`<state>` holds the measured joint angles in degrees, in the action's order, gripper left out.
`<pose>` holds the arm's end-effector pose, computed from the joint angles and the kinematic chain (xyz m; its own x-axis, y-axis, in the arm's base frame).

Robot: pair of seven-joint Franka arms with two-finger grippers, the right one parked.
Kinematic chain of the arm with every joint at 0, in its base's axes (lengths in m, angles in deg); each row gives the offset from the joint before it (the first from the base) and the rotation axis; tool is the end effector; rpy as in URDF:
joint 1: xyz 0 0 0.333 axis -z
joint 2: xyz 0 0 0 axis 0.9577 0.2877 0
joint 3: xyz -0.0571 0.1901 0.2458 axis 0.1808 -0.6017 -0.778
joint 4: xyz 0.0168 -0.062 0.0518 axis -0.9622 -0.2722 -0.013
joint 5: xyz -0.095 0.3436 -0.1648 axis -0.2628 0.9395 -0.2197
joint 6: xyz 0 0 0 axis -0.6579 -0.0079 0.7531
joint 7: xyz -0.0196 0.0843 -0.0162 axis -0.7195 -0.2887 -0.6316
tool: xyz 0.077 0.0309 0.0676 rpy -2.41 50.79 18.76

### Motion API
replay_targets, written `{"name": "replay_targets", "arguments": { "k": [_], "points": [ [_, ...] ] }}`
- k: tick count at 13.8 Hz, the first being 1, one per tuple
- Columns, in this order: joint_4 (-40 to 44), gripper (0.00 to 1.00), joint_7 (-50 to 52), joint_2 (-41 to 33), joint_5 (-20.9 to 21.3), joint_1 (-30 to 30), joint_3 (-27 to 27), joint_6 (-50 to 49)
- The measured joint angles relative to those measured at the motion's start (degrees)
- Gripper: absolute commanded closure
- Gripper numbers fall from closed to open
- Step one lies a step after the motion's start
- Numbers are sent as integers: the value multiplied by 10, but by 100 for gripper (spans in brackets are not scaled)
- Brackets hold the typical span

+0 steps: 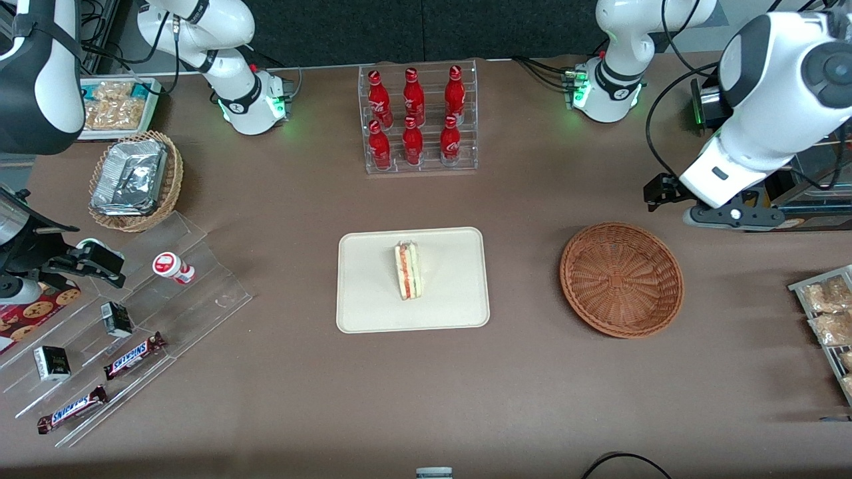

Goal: Place sandwich from basket to tray

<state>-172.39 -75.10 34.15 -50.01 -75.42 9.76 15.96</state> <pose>0.5283 -0.0829 0.5333 0.9945 -0.1031 -0.0192 -0.1038 -0.9939 -0.0385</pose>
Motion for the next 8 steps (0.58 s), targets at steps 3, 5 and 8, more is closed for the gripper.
{"name": "replay_targets", "arguments": {
  "k": [3, 5, 8],
  "points": [
    [24, 0, 0, 0, 0, 0, 0, -1],
    [37, 0, 0, 0, 0, 0, 0, -6],
    [60, 0, 0, 3, 0, 0, 1, -10]
  ]
}}
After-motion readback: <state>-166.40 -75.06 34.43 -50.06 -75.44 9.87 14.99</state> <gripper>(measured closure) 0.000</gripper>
